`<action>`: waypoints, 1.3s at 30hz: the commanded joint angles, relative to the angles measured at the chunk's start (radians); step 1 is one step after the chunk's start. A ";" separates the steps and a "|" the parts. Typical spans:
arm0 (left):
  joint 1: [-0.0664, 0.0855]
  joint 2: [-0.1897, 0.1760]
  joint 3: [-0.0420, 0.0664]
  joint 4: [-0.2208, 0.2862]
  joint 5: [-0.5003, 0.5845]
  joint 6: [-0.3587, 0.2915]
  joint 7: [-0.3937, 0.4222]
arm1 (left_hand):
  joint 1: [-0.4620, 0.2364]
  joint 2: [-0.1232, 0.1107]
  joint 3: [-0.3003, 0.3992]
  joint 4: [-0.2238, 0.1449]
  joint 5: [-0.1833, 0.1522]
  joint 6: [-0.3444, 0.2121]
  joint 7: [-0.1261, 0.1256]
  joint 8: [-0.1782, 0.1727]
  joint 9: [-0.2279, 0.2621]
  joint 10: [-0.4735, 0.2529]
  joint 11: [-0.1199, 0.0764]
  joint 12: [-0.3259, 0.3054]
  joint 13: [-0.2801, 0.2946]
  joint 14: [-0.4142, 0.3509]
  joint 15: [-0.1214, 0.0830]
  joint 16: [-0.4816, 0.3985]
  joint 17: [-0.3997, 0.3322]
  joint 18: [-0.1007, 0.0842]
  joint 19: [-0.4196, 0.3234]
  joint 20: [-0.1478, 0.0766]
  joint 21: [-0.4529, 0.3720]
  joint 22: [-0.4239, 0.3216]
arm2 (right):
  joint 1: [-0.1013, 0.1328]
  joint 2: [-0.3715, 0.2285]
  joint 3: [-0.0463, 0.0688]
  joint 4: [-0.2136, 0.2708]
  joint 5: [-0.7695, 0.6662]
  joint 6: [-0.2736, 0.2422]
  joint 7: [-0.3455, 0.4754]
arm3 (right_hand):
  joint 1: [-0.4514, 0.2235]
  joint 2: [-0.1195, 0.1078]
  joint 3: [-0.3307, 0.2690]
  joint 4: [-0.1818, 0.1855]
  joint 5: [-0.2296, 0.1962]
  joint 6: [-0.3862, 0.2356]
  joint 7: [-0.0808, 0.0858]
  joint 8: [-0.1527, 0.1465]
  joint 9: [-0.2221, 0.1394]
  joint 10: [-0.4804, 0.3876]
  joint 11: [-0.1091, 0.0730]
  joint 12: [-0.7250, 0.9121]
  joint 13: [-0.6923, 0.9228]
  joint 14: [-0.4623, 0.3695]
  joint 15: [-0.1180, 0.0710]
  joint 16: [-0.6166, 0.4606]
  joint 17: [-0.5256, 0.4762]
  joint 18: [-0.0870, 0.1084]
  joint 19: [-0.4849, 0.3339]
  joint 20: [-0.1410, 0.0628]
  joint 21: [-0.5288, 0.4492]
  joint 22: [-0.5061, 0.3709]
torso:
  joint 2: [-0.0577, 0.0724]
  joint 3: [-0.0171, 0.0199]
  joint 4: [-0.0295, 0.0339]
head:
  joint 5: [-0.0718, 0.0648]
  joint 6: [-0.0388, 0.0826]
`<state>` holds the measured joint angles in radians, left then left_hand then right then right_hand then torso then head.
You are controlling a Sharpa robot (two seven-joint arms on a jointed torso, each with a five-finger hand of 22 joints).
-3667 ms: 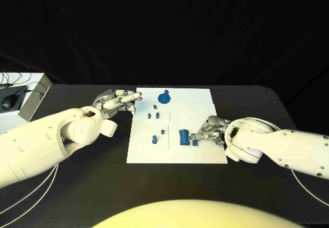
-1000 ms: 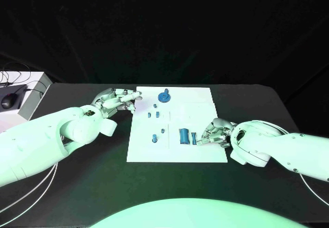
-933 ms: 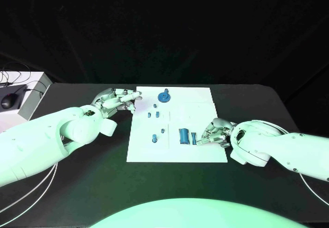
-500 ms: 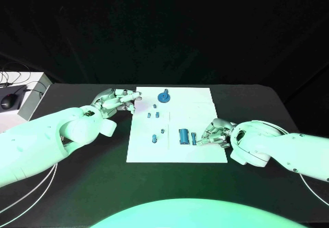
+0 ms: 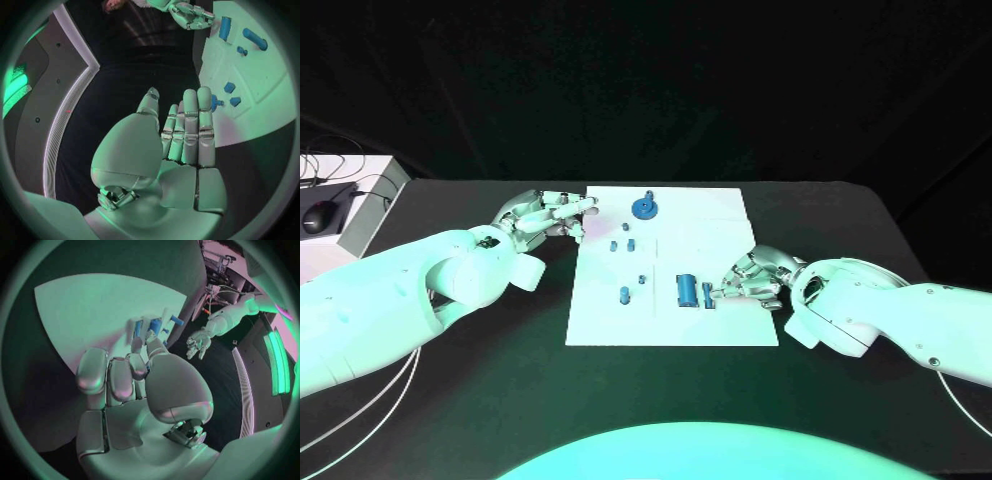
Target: Assemble the parts on the task board
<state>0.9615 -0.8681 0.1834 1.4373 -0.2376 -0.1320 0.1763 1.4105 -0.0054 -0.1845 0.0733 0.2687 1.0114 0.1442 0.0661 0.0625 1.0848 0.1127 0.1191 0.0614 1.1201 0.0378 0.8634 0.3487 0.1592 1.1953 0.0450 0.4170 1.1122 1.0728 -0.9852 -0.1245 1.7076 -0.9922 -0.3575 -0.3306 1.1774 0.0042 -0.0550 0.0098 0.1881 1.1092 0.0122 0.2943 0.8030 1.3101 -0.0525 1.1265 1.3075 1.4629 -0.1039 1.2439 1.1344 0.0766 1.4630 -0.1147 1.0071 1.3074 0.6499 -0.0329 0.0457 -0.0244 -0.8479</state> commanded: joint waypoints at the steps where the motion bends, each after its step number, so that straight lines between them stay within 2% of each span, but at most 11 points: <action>1: -0.001 0.003 0.001 0.000 0.003 0.001 0.027 | 0.000 -0.001 0.002 -0.001 -0.003 -0.002 0.000 -0.001 0.001 -0.005 0.001 0.004 0.001 -0.005 0.004 -0.003 -0.001 0.018 0.002 0.000 -0.004 -0.002 | 0.006 -0.001 0.002 -0.011 0.144 -0.091 0.188 | -0.005 0.001 -0.005 0.006 0.003 -0.011 0.007 -0.013 -0.007 -0.015 0.007 -0.015 -0.008 -0.004 0.003 -0.017 -0.014 0.004 0.068 0.000 -0.022 0.127 | -0.001 -0.0011 -0.0008 | -0.001 0.005; 7: -0.001 0.010 0.001 -0.014 0.021 -0.040 0.075 | 0.002 0.001 0.002 -0.001 -0.003 0.011 -0.002 -0.001 0.001 0.022 -0.006 0.012 0.000 -0.012 0.001 -0.008 -0.004 0.015 -0.005 0.000 -0.008 -0.003 | 0.024 0.012 0.004 -0.079 0.349 -0.144 0.389 | 0.007 0.013 -0.010 -0.009 0.011 -0.016 0.020 -0.054 -0.036 -0.045 0.017 -0.054 -0.037 -0.013 0.010 -0.062 -0.060 0.013 0.061 0.008 -0.099 0.111 | -0.007 -0.0021 -0.0012 | 0.001 0.020; 11: -0.001 0.020 0.001 -0.029 0.038 -0.081 0.112 | 0.004 0.005 0.002 0.000 -0.003 0.019 -0.002 -0.001 0.001 0.045 -0.009 0.010 0.000 -0.035 0.004 -0.037 -0.018 0.006 -0.030 0.004 -0.028 -0.012 | 0.033 0.040 0.005 -0.153 0.493 -0.157 0.508 | 0.024 0.023 -0.008 -0.030 0.022 -0.039 0.038 -0.101 -0.069 -0.131 0.034 -0.208 -0.146 -0.046 0.021 -0.213 -0.197 0.034 0.026 0.020 -0.352 0.030 | -0.017 -0.0046 -0.0061 | 0.003 0.040; 14: -0.001 0.033 0.001 -0.046 0.056 -0.116 0.142 | 0.007 0.008 0.001 0.003 -0.002 0.027 -0.003 -0.001 0.001 0.070 -0.011 0.004 0.000 -0.066 0.012 -0.124 -0.060 -0.008 -0.078 0.018 -0.082 -0.050 | 0.037 0.075 0.009 -0.228 0.579 -0.157 0.586 | 0.033 0.030 -0.010 -0.051 0.036 -0.052 0.063 -0.155 -0.117 -0.182 0.043 -0.352 -0.283 -0.063 0.032 -0.365 -0.308 0.057 -0.006 0.031 -0.702 -0.120 | -0.027 -0.0065 -0.0089 | 0.008 0.062; 19: 0.000 0.060 0.001 -0.085 0.081 -0.160 0.181 | 0.017 0.010 0.001 0.014 -0.002 0.032 -0.008 -0.001 0.001 0.093 0.002 -0.053 0.001 -0.050 0.061 -0.558 -0.223 -0.050 -0.192 0.083 -0.334 -0.281 | 0.038 0.159 0.018 -0.388 0.695 -0.148 0.685 | 0.058 0.046 -0.005 -0.088 0.053 -0.079 0.103 -0.224 -0.289 -0.226 0.077 -0.491 -0.510 -0.134 0.064 -0.559 -0.409 0.029 -0.049 0.062 -0.888 -0.324 | -0.050 -0.0092 -0.0199 | 0.019 0.093; 23: 0.000 0.078 0.002 -0.115 0.096 -0.180 0.201 | 0.020 0.005 0.010 0.010 0.000 0.026 -0.017 0.000 0.000 0.043 0.020 -0.059 -0.003 -0.015 0.091 -0.803 -0.256 -0.055 -0.263 0.121 -0.349 -0.525 | 0.037 0.213 0.027 -0.484 0.757 -0.133 0.734 | 0.085 0.059 0.020 -0.113 0.053 -0.107 0.132 -0.230 -0.415 -0.239 0.106 -0.663 -0.717 -0.199 0.098 -0.701 -0.492 0.013 -0.146 0.096 -0.943 -0.443 | -0.059 -0.0079 -0.0242 | 0.026 0.109; 28: 0.001 0.107 0.003 -0.158 0.105 -0.191 0.219 | 0.012 -0.001 0.030 0.001 0.000 -0.074 -0.036 -0.008 -0.004 -0.019 0.050 -0.059 -0.002 -0.160 0.135 -0.800 -0.285 -0.067 -0.358 0.172 -0.352 -0.801 | 0.031 0.255 0.036 -0.560 0.798 -0.103 0.775 | 0.103 0.068 0.064 -0.138 0.037 -0.094 0.140 -0.235 -0.576 -0.175 0.151 -0.948 -1.121 -0.255 0.155 -0.986 -0.701 0.001 -0.332 0.158 -0.941 -0.645 | -0.067 -0.0064 -0.0247 | 0.026 0.117; 32: 0.001 0.127 0.003 -0.184 0.107 -0.192 0.224 | 0.007 -0.004 0.043 -0.001 0.000 -0.080 -0.036 -0.009 -0.005 -0.054 0.055 -0.060 -0.004 -0.268 0.147 -0.806 -0.290 -0.063 -0.361 0.189 -0.352 -0.968 | 0.026 0.268 0.040 -0.581 0.809 -0.083 0.798 | 0.101 0.065 0.100 -0.148 0.035 -0.072 0.144 -0.231 -0.682 -0.163 0.169 -1.049 -1.248 -0.234 0.185 -1.167 -0.884 0.015 -0.372 0.196 -0.943 -0.824 | -0.070 -0.0024 -0.0281 | 0.032 0.125; 37: 0.001 0.139 0.004 -0.198 0.108 -0.192 0.225 | 0.007 -0.007 0.047 0.000 -0.001 -0.077 -0.034 -0.009 -0.005 -0.057 0.062 -0.060 -0.004 -0.286 0.150 -0.809 -0.293 -0.056 -0.342 0.192 -0.352 -1.046 | 0.025 0.273 0.043 -0.584 0.811 -0.074 0.812 | 0.101 0.053 0.127 -0.155 0.035 -0.064 0.142 -0.231 -0.737 -0.175 0.174 -1.061 -1.250 -0.227 0.195 -1.180 -1.009 0.022 -0.359 0.208 -0.938 -0.979 | -0.065 0.0018 -0.0289 | 0.030 0.131; 38: 0.001 0.134 0.003 -0.194 0.093 -0.180 0.193 | -0.417 0.005 0.185 -0.073 -0.269 -1.011 -0.144 -0.066 -0.063 -0.365 -0.113 -0.119 -0.061 -1.120 -0.038 -0.863 -0.349 -0.159 -1.195 -0.045 -0.417 -1.112 | 0.026 0.271 0.042 -0.584 0.779 -0.113 0.753 | -0.283 -0.004 0.055 -0.010 -0.188 -0.383 -0.012 -0.294 -0.803 -0.514 0.052 -1.127 -1.308 -0.598 0.104 -1.244 -1.134 -0.077 -0.690 0.115 -1.007 -1.307 | -0.067 -0.0018 -0.0272 | 0.031 0.127; 39: 0.001 0.134 0.002 -0.192 0.094 -0.182 0.194 | -0.436 0.005 0.185 -0.073 -0.269 -1.011 -0.144 -0.066 -0.063 -0.382 -0.113 -0.119 -0.061 -1.120 -0.038 -0.863 -0.349 -0.159 -1.195 -0.045 -0.417 -1.112 | 0.026 0.270 0.042 -0.582 0.780 -0.114 0.754 | -0.296 -0.004 0.055 -0.010 -0.188 -0.392 -0.012 -0.294 -0.803 -0.530 0.052 -1.127 -1.308 -0.615 0.104 -1.244 -1.134 -0.077 -0.704 0.115 -1.007 -1.307 | -0.068 -0.0015 -0.0274 | 0.031 0.128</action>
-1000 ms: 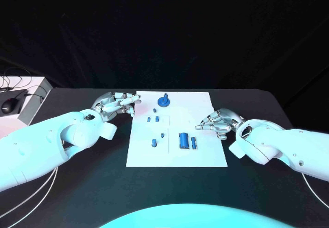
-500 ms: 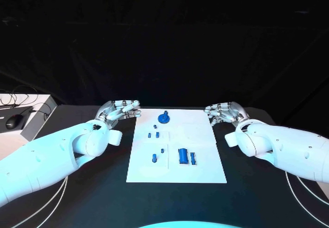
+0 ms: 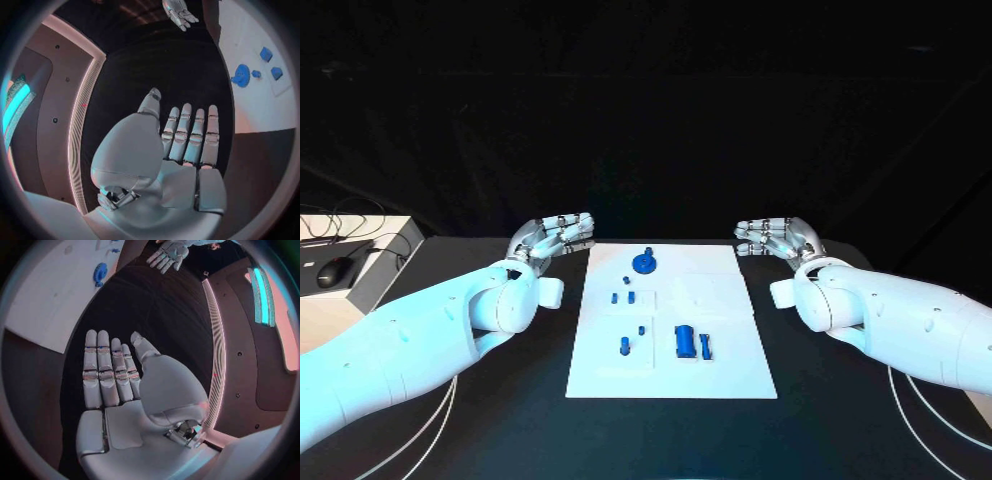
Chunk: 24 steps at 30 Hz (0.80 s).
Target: Assemble the parts on the task board
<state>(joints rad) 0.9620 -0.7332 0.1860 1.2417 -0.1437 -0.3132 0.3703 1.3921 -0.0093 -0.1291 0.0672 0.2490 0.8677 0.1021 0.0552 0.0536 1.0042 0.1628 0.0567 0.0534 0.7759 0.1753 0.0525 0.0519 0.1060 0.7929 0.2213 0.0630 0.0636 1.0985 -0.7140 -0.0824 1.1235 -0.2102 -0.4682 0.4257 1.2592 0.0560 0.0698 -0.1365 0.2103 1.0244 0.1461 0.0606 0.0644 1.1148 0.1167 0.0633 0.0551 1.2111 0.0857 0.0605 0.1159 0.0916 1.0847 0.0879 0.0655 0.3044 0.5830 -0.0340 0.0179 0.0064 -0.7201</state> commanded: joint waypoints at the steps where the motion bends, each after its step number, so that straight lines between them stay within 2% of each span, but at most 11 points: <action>1: 0.001 -0.002 -0.003 0.006 0.001 -0.005 0.001 | -0.449 0.009 0.129 -0.067 -0.249 -0.868 -0.102 -0.055 -0.054 -1.004 -0.163 -0.057 -0.053 -0.776 -0.175 -0.052 -0.052 -0.106 -0.793 -0.221 -0.063 -0.064 | 0.000 -0.002 0.001 0.006 0.000 -0.006 -0.002 | -0.407 -0.056 -0.070 0.136 -0.210 -1.024 -0.146 -0.061 -0.064 -0.361 -0.117 -0.063 -0.055 -0.391 -0.086 -0.060 -0.116 -0.092 -0.351 -0.088 -0.066 -0.304 | -0.001 0.0002 0.0001 | 0.000 0.002; 2: 0.002 -0.002 -0.005 0.010 0.003 -0.011 0.003 | -0.483 0.009 0.129 -0.067 -0.249 -0.868 -0.102 -0.055 -0.054 -1.004 -0.163 -0.057 -0.053 -0.776 -0.175 -0.052 -0.052 -0.106 -0.793 -0.221 -0.063 -0.064 | -0.001 -0.002 0.002 0.012 0.003 -0.010 -0.001 | -0.438 -0.056 -0.070 0.136 -0.210 -1.024 -0.146 -0.061 -0.064 -0.387 -0.117 -0.063 -0.055 -0.420 -0.086 -0.060 -0.116 -0.092 -0.376 -0.088 -0.066 -0.304 | -0.002 0.0011 -0.0004 | 0.000 0.005; 3: 0.004 -0.003 -0.008 0.016 0.005 -0.019 0.005 | -0.518 0.009 0.129 -0.067 -0.249 -0.868 -0.102 -0.055 -0.054 -1.004 -0.163 -0.057 -0.053 -0.776 -0.175 -0.052 -0.052 -0.106 -0.793 -0.221 -0.063 -0.064 | -0.002 -0.004 0.004 0.020 0.007 -0.015 0.001 | -0.468 -0.056 -0.070 0.136 -0.210 -1.024 -0.146 -0.061 -0.064 -0.413 -0.117 -0.063 -0.055 -0.448 -0.086 -0.060 -0.116 -0.092 -1.085 -0.088 -0.066 -0.304 | -0.004 0.0022 -0.0010 | -0.001 0.009; 4: 0.006 -0.004 -0.012 0.023 0.009 -0.029 0.009 | -0.550 0.009 0.129 -0.067 -0.249 -0.868 -0.102 -0.055 -0.054 -1.004 -0.163 -0.057 -0.053 -0.776 -0.175 -0.052 -0.052 -0.106 -0.793 -0.221 -0.063 -0.064 | -0.003 -0.005 0.005 0.030 0.012 -0.022 0.003 | -0.499 -0.056 -0.070 0.136 -0.210 -1.024 -0.146 -0.061 -0.064 -1.115 -0.117 -0.063 -0.055 -0.478 -0.086 -0.060 -0.116 -0.092 -1.085 -0.088 -0.066 -0.304 | -0.005 0.0037 -0.0017 | -0.001 0.014; 5: 0.009 -0.006 -0.020 0.036 0.014 -0.047 0.015 | -0.601 0.009 0.129 -0.067 -0.249 -0.868 -0.102 -0.055 -0.054 -1.004 -0.163 -0.057 -0.053 -0.776 -0.175 -0.052 -0.052 -0.106 -0.793 -0.221 -0.063 -0.064 | -0.005 -0.008 0.009 0.049 0.020 -0.034 0.007 | -0.545 -0.056 -0.070 0.136 -0.210 -1.024 -0.146 -0.061 -0.064 -1.115 -0.117 -0.063 -0.055 -1.211 -0.086 -0.060 -0.116 -0.092 -1.085 -0.088 -0.066 -0.304 | -0.008 0.0063 -0.0031 | -0.001 0.023; 6: 0.012 -0.007 -0.026 0.047 0.019 -0.062 0.020 | -0.630 0.009 0.129 -0.067 -0.249 -0.868 -0.102 -0.055 -0.054 -1.004 -0.163 -0.057 -0.053 -0.776 -0.175 -0.052 -0.052 -0.106 -0.793 -0.221 -0.063 -0.064 | -0.007 -0.010 0.012 0.063 0.027 -0.044 0.011 | -1.259 -0.056 -0.070 0.136 -0.210 -1.024 -0.146 -0.061 -0.064 -1.115 -0.117 -0.063 -0.055 -1.211 -0.086 -0.060 -0.116 -0.092 -1.085 -0.088 -0.066 -0.304 | -0.010 0.0084 -0.0043 | -0.002 0.030; 8: 0.019 -0.011 -0.041 0.073 0.031 -0.099 0.032 | -0.687 0.009 0.129 -0.067 -0.249 -0.868 -0.102 -0.055 -0.054 -1.004 -0.163 -0.057 -0.053 -0.776 -0.175 -0.052 -0.052 -0.106 -0.793 -0.221 -0.063 -0.064 | -0.011 -0.015 0.018 0.100 0.045 -0.069 0.019 | -1.259 -0.056 -0.070 0.136 -0.210 -1.024 -0.146 -0.061 -0.064 -1.115 -0.117 -0.063 -0.055 -1.211 -0.086 -0.060 -0.116 -0.092 -1.085 -0.088 -0.066 -0.304 | -0.016 0.0136 -0.0071 | -0.003 0.049; 9: 0.023 -0.013 -0.049 0.088 0.037 -0.119 0.039 | -1.392 0.009 0.129 -0.067 -0.249 -0.868 -0.102 -0.055 -0.054 -1.004 -0.163 -0.057 -0.053 -0.776 -0.175 -0.052 -0.052 -0.106 -0.793 -0.221 -0.063 -0.064 | -0.013 -0.018 0.022 0.121 0.055 -0.083 0.023 | -1.259 -0.056 -0.070 0.136 -0.210 -1.024 -0.146 -0.061 -0.064 -1.115 -0.117 -0.063 -0.055 -1.211 -0.086 -0.060 -0.116 -0.092 -1.085 -0.088 -0.066 -0.304 | -0.019 0.0166 -0.0086 | -0.003 0.059; 16: 0.059 -0.032 -0.124 0.220 0.096 -0.305 0.100 | -1.392 0.009 0.129 -0.067 -0.249 -0.868 -0.102 -0.055 -0.054 -1.004 -0.163 -0.057 -0.053 -0.776 -0.175 -0.052 -0.052 -0.106 -0.793 -0.221 -0.063 -0.064 | -0.033 -0.045 0.056 0.304 0.142 -0.206 0.063 | -1.259 -0.056 -0.070 0.136 -0.210 -1.024 -0.146 -0.061 -0.064 -1.115 -0.117 -0.063 -0.055 -1.211 -0.086 -0.060 -0.116 -0.092 -1.085 -0.088 -0.066 -0.304 | -0.036 0.0317 -0.0167 | -0.006 0.112; 19: 0.073 -0.039 -0.154 0.272 0.119 -0.378 0.124 | -1.392 0.009 0.129 -0.067 -0.249 -0.868 -0.102 -0.055 -0.054 -1.004 -0.163 -0.057 -0.053 -0.776 -0.175 -0.052 -0.052 -0.106 -0.793 -0.221 -0.063 -0.064 | -0.041 -0.056 0.069 0.375 0.176 -0.254 0.079 | -1.259 -0.056 -0.070 0.136 -0.210 -1.024 -0.146 -0.061 -0.064 -1.115 -0.117 -0.063 -0.055 -1.211 -0.086 -0.060 -0.116 -0.092 -1.085 -0.088 -0.066 -0.304 | -0.039 0.0340 -0.0179 | -0.006 0.120; 24: 0.085 -0.045 -0.180 0.318 0.139 -0.442 0.145 | -1.392 0.009 0.129 -0.067 -0.249 -0.868 -0.102 -0.055 -0.054 -1.004 -0.163 -0.057 -0.053 -0.776 -0.175 -0.052 -0.052 -0.106 -0.793 -0.221 -0.063 -0.064 | -0.047 -0.064 0.080 0.435 0.205 -0.294 0.092 | -1.259 -0.056 -0.070 0.136 -0.210 -1.024 -0.146 -0.061 -0.064 -1.115 -0.117 -0.063 -0.055 -1.211 -0.086 -0.060 -0.116 -0.092 -1.085 -0.088 -0.066 -0.304 | -0.039 0.0340 -0.0179 | -0.006 0.120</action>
<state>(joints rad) 1.0437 -0.7780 0.0063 1.5502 -0.0462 -0.6522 0.4566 0.0784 0.0000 -0.0063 -0.0001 0.0085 0.0197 -0.0002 0.0039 0.0018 0.0252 0.0036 0.0058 0.0018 0.0176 0.0038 0.0064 0.0020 0.0204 0.0178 0.0037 0.0056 0.0021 1.0526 -0.7760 -0.0031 1.5491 -0.0563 -0.6924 0.4734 0.0538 0.0003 0.0002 -0.0094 0.0088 0.0251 0.0027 0.0073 0.0020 0.0336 0.0001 0.0072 0.0017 0.0450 0.0010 0.0068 0.0026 0.0138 0.0298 -0.0002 0.0049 0.0057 0.5461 -0.0015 0.0010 0.0001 -0.6013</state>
